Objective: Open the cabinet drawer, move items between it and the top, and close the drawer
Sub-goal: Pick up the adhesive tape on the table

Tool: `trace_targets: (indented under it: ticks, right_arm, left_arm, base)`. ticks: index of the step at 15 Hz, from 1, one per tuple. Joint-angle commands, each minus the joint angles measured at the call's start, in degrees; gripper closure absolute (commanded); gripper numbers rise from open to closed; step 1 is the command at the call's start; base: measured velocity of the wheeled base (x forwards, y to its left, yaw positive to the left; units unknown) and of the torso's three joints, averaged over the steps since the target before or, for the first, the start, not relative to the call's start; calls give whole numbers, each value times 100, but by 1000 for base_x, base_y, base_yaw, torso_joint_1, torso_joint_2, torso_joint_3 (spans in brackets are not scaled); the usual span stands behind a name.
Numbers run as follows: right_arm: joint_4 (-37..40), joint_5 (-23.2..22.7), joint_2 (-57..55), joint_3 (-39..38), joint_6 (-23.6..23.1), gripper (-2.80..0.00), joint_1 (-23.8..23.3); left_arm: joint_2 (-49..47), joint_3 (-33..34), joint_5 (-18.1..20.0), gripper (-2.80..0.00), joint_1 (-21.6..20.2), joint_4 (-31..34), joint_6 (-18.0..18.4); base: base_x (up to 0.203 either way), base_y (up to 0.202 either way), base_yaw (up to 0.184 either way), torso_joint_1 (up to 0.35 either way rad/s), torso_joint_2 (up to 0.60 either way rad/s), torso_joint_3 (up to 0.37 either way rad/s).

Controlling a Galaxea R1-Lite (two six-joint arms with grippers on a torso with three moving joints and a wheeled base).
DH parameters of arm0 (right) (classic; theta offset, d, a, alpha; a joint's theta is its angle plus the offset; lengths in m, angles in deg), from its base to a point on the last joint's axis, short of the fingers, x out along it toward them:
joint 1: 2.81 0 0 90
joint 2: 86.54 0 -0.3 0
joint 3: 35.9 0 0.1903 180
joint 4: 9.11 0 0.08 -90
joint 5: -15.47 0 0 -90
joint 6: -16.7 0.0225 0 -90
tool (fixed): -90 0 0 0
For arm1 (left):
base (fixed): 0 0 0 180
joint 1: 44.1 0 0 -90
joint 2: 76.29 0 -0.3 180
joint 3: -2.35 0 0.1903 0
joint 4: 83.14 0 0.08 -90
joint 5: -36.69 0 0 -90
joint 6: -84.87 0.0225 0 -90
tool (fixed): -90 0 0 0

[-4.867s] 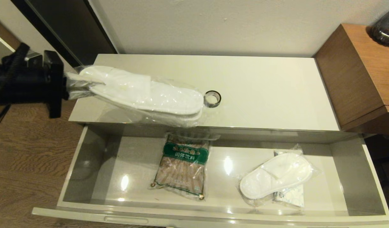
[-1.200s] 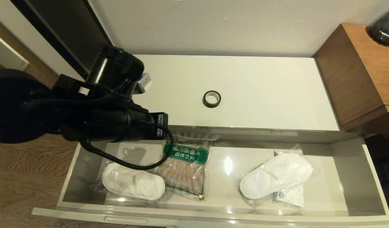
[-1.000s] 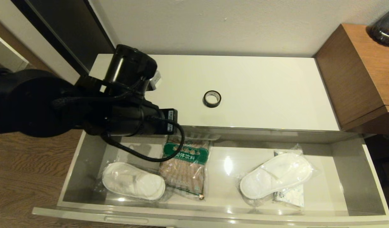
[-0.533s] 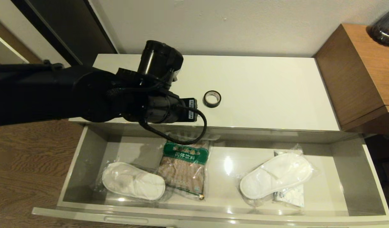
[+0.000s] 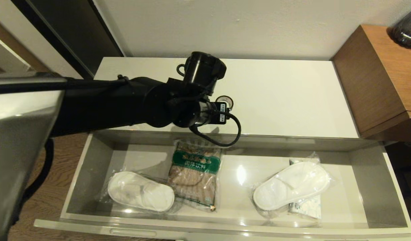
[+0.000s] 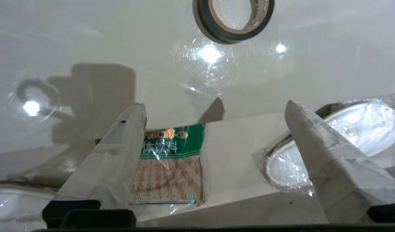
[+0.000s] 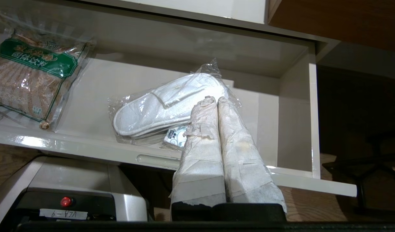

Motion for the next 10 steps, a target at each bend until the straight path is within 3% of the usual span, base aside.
trace_targets:
  ticks: [1, 3, 6, 8, 10]
  right_arm:
    - [-5, -2, -7, 0, -13, 0, 1]
    - [-5, -2, -7, 0, -5, 0, 1]
    - [-5, -2, -7, 0, -11, 0, 1]
    - [-5, -2, -7, 0, -5, 0, 1]
    - [-5, -2, -7, 0, -13, 0, 1]
  left_arm:
    - [-496, -432, -61, -280, 29, -62, 134]
    - [-618, -455, -102, -280, 33, -221, 367]
    - [-634, -455, -123, -280, 49, -262, 407]
    - [-1045, -459, -282, -280, 165, -1104, 1381]
    - [-1211, -473, -496, -280, 227, -1662, 1999]
  base:
    - [0, 0, 0, 0, 0, 0]
    - [0, 0, 0, 0, 0, 0]
    - [0, 0, 0, 0, 0, 0]
    - [0, 0, 0, 0, 0, 0]
    - [0, 0, 0, 0, 0, 0]
